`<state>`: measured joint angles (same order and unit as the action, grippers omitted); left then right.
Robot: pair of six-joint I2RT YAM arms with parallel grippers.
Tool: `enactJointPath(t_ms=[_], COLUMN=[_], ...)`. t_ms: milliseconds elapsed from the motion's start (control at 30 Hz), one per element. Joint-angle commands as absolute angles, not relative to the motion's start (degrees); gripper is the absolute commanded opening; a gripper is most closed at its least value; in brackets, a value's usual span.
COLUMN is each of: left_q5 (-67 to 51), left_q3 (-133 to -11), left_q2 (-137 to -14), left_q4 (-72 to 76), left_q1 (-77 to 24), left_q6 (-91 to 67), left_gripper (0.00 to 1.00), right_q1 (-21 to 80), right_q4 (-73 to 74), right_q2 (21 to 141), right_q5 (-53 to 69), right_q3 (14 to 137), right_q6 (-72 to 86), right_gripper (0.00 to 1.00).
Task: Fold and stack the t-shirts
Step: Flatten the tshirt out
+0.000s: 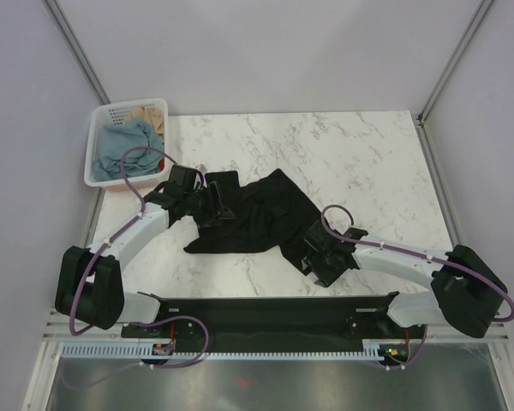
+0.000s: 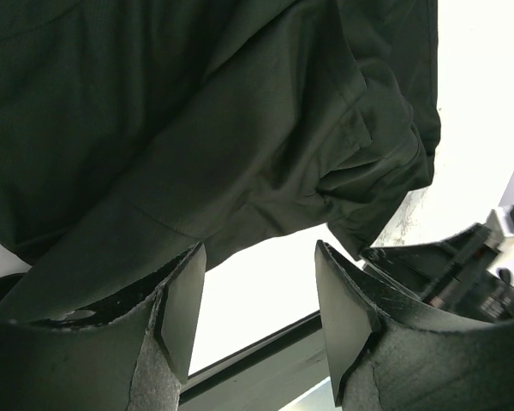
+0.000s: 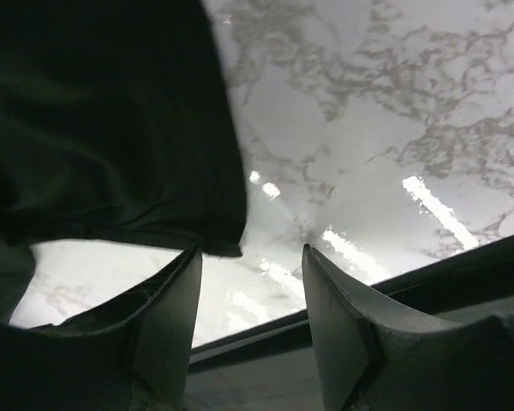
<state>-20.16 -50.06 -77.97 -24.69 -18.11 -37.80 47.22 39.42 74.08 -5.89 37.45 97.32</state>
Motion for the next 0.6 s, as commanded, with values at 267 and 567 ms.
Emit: enactJointPath(t_ms=[267,567], left_q5=[-21.62,-22.68], left_q3=[-49.75,-53.61], left_q2=[-73.48,-75.67], left_q4=[-22.85,-22.76], left_q1=[-18.28,-18.54], left_q6=[-34.89,-32.7], left_gripper=[0.62,0.6], right_q1=[47.81,42.02], right_q4=[33.92,50.09], right_q2=[79.99,66.98], right_q5=[-10.87,-34.42], right_q3=[34.89,43.31], right_q6=[99.76,83.54], right_gripper=[0.16,0.0])
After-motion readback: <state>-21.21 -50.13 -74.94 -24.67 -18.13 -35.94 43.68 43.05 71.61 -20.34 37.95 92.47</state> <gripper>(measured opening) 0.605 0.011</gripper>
